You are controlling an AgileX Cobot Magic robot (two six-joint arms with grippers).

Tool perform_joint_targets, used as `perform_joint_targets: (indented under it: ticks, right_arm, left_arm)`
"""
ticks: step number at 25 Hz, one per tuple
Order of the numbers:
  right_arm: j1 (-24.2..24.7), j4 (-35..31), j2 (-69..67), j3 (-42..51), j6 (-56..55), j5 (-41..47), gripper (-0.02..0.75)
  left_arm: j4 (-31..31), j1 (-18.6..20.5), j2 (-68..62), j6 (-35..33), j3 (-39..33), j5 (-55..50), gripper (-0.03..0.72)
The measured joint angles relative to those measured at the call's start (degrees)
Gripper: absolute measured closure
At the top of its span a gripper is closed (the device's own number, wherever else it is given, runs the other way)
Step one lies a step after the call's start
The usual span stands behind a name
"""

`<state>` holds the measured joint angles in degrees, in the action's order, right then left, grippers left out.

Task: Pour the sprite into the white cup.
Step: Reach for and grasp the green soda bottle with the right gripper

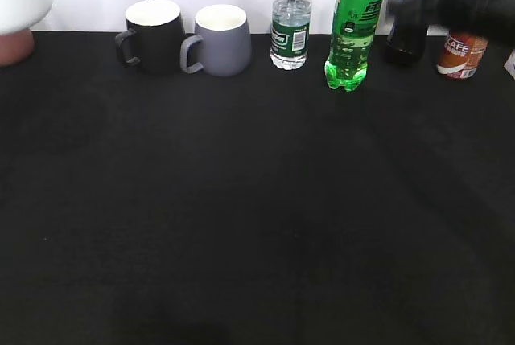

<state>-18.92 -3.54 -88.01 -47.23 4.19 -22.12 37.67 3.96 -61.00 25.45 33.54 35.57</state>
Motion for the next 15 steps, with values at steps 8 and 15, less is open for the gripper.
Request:
perform_joint_targets:
  ticks: [8,15]
  right_arm:
    - [0.1,-3.6,-7.1,0.0,-0.4,-6.3,0.174]
    - [0.1,-7.6,-17.9,0.1,-1.0,-20.2,0.149]
  left_arm:
    - [0.1,0.0,0.0,0.0,0.0,0.0,0.648]
    - [2.7,0.0,0.0,0.0,0.0,0.0,0.648]
